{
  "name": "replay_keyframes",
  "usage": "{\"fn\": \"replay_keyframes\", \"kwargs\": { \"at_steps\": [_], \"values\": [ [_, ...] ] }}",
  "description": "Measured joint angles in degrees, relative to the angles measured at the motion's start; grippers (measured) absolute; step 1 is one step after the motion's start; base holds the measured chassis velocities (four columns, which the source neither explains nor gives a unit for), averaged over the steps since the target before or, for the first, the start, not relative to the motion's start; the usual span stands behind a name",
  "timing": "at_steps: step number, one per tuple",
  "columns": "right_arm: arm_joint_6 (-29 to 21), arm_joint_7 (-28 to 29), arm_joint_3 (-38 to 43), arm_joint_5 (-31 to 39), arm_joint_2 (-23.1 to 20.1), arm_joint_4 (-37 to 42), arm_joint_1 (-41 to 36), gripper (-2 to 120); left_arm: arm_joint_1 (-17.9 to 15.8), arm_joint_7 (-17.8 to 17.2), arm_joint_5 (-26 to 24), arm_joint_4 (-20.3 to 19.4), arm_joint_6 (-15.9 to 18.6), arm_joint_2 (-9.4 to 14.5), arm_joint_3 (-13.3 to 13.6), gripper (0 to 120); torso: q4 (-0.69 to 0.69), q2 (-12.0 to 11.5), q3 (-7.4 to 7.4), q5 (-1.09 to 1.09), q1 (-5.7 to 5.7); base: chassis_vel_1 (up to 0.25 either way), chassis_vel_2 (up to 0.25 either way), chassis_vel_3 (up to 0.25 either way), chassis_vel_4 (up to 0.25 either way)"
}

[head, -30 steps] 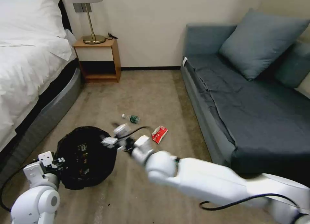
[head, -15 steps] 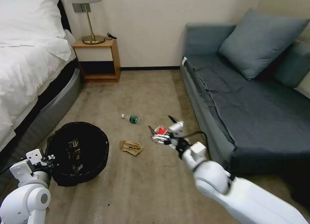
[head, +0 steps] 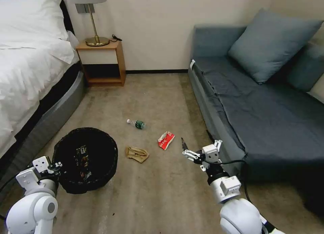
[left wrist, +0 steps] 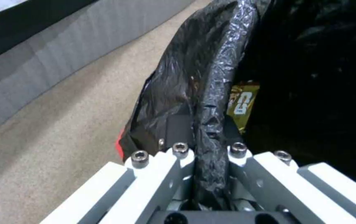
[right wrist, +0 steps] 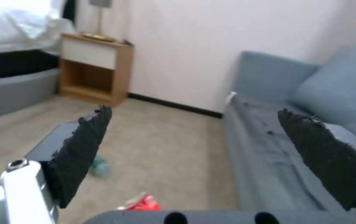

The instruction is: Pick up the trash bin, then pick up the garbage on the floor and place it into the trash bin.

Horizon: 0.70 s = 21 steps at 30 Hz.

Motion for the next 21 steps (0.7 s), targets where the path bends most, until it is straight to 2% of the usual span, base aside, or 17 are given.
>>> {"fn": "replay_keyframes", "kwargs": {
  "at_steps": [2,4,5,6,8,10,13,21],
  "values": [
    [0.00,0.35,0.57,-1.37,1.65,-0.30,-0.82,100,-0.04,0.02,0.00,0.05,-0.08,0.00,0.00,3,0.00,0.00,0.00,0.00,0.00,0.000,0.000,0.000,0.000],
    [-0.03,0.52,1.40,-3.24,5.36,-0.79,-1.79,100,-0.21,0.07,0.01,0.25,-0.13,-0.05,0.00,3,0.00,0.00,0.00,0.00,0.00,0.000,0.000,0.000,0.000],
    [0.22,0.44,1.83,-4.60,8.55,-1.32,-2.21,100,-0.34,0.13,0.01,0.40,-0.21,-0.05,0.00,3,0.00,0.00,0.00,0.00,0.00,0.000,0.000,0.000,0.000],
    [0.22,0.44,1.83,-4.60,8.55,-1.32,-2.21,100,-0.34,0.13,0.01,0.40,-0.21,-0.05,0.00,3,0.00,0.00,0.00,0.00,0.00,0.000,0.000,0.000,0.000],
    [1.23,-0.15,2.17,-6.40,11.86,-2.00,-2.53,100,-0.39,0.15,0.02,0.51,-0.26,0.01,0.01,3,0.00,0.00,0.00,0.00,0.00,0.000,0.000,0.000,0.000],
    [1.83,-0.67,2.21,-7.18,13.37,-2.29,-2.75,100,-0.41,0.16,0.02,0.58,-0.28,0.12,0.04,3,0.01,0.00,0.00,0.00,0.00,0.000,0.000,0.000,0.000],
    [2.59,-1.32,1.95,-7.76,14.72,-2.69,-3.11,100,-0.46,0.18,0.02,0.61,-0.29,0.32,0.14,3,0.01,0.00,0.00,0.00,0.00,0.000,0.000,0.000,0.000],
    [3.11,-2.06,1.89,-7.54,13.67,-3.31,-3.04,100,-0.59,0.23,0.02,0.76,-0.29,0.59,0.28,3,0.01,0.00,0.00,0.01,0.00,-0.048,0.050,0.052,-0.056]
  ]
}}
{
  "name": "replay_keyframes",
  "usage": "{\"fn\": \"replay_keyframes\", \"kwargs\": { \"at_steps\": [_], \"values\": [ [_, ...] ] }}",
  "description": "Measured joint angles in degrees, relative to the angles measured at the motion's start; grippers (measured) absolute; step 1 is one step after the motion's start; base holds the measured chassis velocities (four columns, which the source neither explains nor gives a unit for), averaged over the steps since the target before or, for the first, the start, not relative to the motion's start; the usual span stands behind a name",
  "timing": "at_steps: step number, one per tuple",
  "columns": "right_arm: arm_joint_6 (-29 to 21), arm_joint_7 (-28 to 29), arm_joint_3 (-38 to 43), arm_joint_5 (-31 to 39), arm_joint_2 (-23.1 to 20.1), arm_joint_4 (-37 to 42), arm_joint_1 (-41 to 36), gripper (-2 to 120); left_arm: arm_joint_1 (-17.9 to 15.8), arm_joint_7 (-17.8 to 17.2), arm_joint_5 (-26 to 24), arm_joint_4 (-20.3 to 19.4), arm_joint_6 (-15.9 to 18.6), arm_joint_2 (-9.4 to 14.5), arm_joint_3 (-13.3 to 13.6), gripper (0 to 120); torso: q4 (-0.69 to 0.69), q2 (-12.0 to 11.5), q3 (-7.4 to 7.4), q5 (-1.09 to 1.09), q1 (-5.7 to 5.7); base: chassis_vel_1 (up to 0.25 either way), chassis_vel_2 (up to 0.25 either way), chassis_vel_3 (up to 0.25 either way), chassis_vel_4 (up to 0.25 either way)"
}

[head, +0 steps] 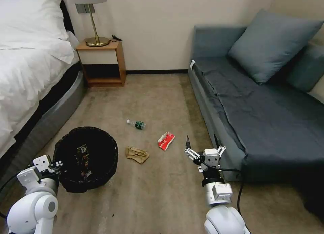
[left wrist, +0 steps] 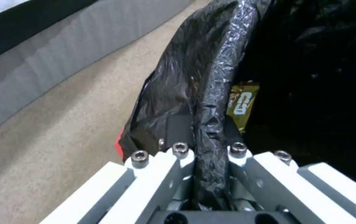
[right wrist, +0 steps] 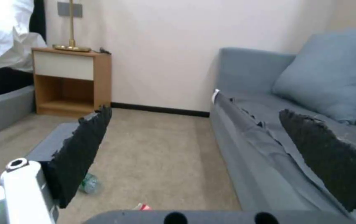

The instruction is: Pick up the trash bin, then pick up the garbage on the floor and place it into the trash bin.

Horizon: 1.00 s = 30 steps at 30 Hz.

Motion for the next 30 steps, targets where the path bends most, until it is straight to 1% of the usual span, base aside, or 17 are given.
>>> {"fn": "replay_keyframes", "kwargs": {
  "at_steps": [5,30],
  "values": [
    [0.15,-0.06,0.32,0.46,-0.92,-0.12,0.02,100,-0.08,0.04,-0.01,0.07,0.00,0.06,0.00,3,-0.01,0.00,0.01,0.00,0.01,-0.154,0.155,0.153,-0.157],
    [-0.32,-0.32,-1.76,2.32,-2.25,-1.74,2.36,100,0.35,0.03,0.24,-0.32,-0.05,0.09,-0.82,3,0.00,0.00,0.01,-0.01,0.00,-0.140,0.140,0.136,-0.143]
  ]
}}
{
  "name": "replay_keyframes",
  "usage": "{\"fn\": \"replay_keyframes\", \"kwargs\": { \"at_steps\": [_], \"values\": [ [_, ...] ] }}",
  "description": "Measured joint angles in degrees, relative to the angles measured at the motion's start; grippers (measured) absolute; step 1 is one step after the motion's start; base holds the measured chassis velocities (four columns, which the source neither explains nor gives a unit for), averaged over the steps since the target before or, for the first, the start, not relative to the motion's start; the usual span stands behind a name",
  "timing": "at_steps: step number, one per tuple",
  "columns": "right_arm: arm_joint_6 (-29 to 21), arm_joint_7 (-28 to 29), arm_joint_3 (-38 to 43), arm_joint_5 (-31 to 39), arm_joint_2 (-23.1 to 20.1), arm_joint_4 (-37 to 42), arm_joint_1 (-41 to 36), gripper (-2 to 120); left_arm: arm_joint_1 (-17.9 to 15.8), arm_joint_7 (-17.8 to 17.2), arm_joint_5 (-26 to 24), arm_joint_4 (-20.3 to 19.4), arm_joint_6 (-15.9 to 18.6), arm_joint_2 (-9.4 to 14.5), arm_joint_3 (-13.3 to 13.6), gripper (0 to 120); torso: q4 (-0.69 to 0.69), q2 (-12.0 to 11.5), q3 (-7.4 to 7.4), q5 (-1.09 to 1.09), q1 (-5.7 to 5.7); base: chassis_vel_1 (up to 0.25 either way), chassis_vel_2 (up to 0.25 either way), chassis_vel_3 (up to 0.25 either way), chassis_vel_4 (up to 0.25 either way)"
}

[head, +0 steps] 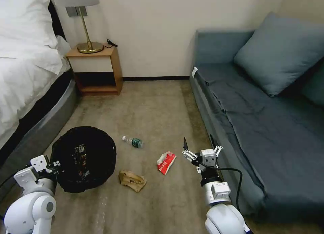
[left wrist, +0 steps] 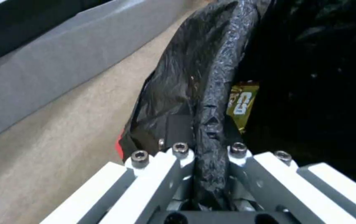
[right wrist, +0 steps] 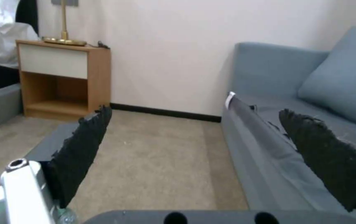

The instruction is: Pick up the trash bin, then pick up the garbage on the floor and place it into the trash bin.

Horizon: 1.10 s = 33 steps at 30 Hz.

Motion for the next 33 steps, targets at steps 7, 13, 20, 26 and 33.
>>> {"fn": "replay_keyframes", "kwargs": {
  "at_steps": [7,13,20,26,33],
  "values": [
    [-0.48,-0.01,-0.50,0.34,-0.13,-0.34,0.56,100,0.04,0.00,0.01,0.16,-0.08,0.01,-0.17,3,0.00,0.00,0.00,0.00,0.00,-0.154,0.143,0.150,-0.150],
    [-0.60,-0.01,-1.18,0.62,-0.09,-1.03,1.28,100,0.04,-0.01,0.01,0.41,-0.16,0.00,-0.20,3,0.00,0.00,0.00,0.00,0.00,-0.160,0.144,0.145,-0.136],
    [-3.04,1.00,-4.48,6.84,-2.31,-1.70,4.59,100,-0.25,0.00,0.01,0.91,-0.20,0.06,-0.21,3,-0.02,0.00,0.00,0.01,0.01,-0.108,0.084,0.087,-0.104],
    [-16.93,12.35,-14.29,37.93,-7.97,-2.98,16.83,100,-0.20,-0.01,0.56,1.15,-0.21,0.00,-0.13,3,-0.01,0.00,-0.01,0.00,0.00,0.000,0.000,0.000,0.000],
    [-23.32,28.38,-23.12,67.38,-2.53,-12.52,28.73,100,0.26,0.03,1.62,1.18,-0.40,-1.14,0.13,3,0.01,-0.01,0.00,0.01,0.00,0.000,0.000,0.000,0.000]
  ]
}}
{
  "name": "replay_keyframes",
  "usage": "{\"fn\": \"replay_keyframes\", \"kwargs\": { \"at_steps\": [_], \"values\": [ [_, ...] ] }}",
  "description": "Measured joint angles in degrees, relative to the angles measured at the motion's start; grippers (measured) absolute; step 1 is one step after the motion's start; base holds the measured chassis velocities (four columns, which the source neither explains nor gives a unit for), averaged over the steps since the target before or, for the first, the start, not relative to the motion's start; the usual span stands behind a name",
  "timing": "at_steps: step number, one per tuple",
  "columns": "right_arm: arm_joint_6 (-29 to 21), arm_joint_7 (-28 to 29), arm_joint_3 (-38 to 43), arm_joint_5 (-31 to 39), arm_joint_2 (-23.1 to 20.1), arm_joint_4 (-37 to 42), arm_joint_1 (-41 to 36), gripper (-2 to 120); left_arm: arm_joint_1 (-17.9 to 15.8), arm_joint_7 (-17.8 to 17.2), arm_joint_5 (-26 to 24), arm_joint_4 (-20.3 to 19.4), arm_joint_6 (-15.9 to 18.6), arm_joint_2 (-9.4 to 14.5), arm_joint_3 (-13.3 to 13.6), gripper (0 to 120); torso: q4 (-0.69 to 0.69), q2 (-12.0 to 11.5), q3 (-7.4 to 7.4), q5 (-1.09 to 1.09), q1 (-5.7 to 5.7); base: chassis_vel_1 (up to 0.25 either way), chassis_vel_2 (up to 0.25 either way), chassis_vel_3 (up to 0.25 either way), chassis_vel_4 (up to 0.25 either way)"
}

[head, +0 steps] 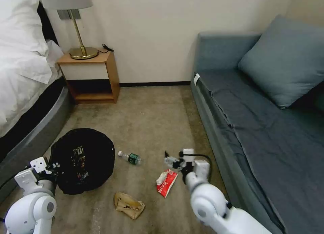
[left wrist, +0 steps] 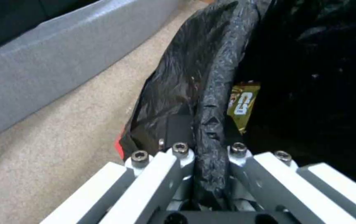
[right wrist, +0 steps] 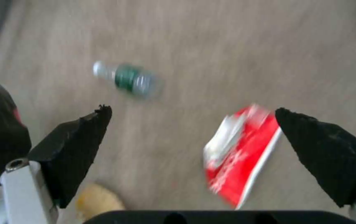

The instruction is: Pick up the trash bin, then pick up the garbage on the floor and place it into the trash bin.

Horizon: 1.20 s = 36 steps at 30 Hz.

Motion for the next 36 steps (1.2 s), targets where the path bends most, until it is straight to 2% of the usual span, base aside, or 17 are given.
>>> {"fn": "replay_keyframes", "kwargs": {
  "at_steps": [1,5,7,11,13,24,26,29,30,36],
  "values": [
    [-0.08,1.35,-1.53,2.18,1.62,-3.08,2.04,100,0.20,-0.02,0.17,0.00,-0.12,-0.24,-0.05,3,0.01,0.00,0.00,-0.01,0.00,0.000,0.000,0.000,0.000],
    [-0.24,1.90,-3.43,3.52,3.53,-9.49,4.83,100,0.66,-0.01,0.38,-0.04,-0.34,-0.45,-0.31,3,0.00,0.00,0.00,-0.02,0.00,0.000,0.000,0.000,0.000],
    [-0.31,1.66,-4.40,3.38,4.63,-14.44,5.90,100,0.88,0.01,0.49,-0.08,-0.51,-0.63,-0.59,3,-0.01,0.00,0.00,-0.01,0.00,0.000,0.000,0.000,0.000],
    [-0.32,1.14,-4.96,2.76,5.20,-17.68,6.32,100,1.02,0.02,0.53,-0.12,-0.55,-0.73,-0.74,3,-0.01,0.00,0.00,-0.02,0.00,0.000,0.000,0.000,0.000],
    [0.31,-0.57,-5.73,0.29,6.68,-24.32,6.77,100,1.25,0.02,0.56,-0.31,-0.57,-0.77,-1.16,3,-0.01,0.00,0.00,-0.01,0.00,0.000,0.000,0.000,0.000],
    [1.64,-2.70,-7.70,-2.83,10.20,-30.75,7.38,100,1.46,0.06,0.64,-0.26,-0.82,-0.62,-1.37,3,-0.01,0.00,0.00,-0.01,0.00,0.000,0.000,0.000,0.000],
    [2.08,-3.17,-8.25,-3.80,10.85,-32.30,7.74,97,1.62,0.06,0.64,-0.19,-0.93,-0.54,-1.52,3,-0.01,0.00,0.00,-0.01,0.00,0.000,0.000,0.000,0.000],
    [3.03,-4.07,-9.00,-5.75,11.92,-34.94,7.93,83,1.92,0.09,0.60,-0.17,-1.08,-0.22,-1.96,3,-0.01,0.00,0.00,-0.02,0.00,0.000,0.000,0.000,0.000],
    [3.03,-4.07,-9.00,-5.75,11.92,-34.94,7.93,83,1.92,0.09,0.60,-0.17,-1.08,-0.22,-1.96,3,-0.01,0.00,0.00,-0.02,0.00,0.000,0.000,0.000,0.000],
    [4.09,-5.25,-9.88,-7.80,13.13,-38.78,7.92,62,2.16,0.18,0.32,-0.16,-1.23,0.12,-2.66,3,-0.01,0.00,0.00,-0.01,0.00,0.000,0.000,0.000,0.000]
  ]
}}
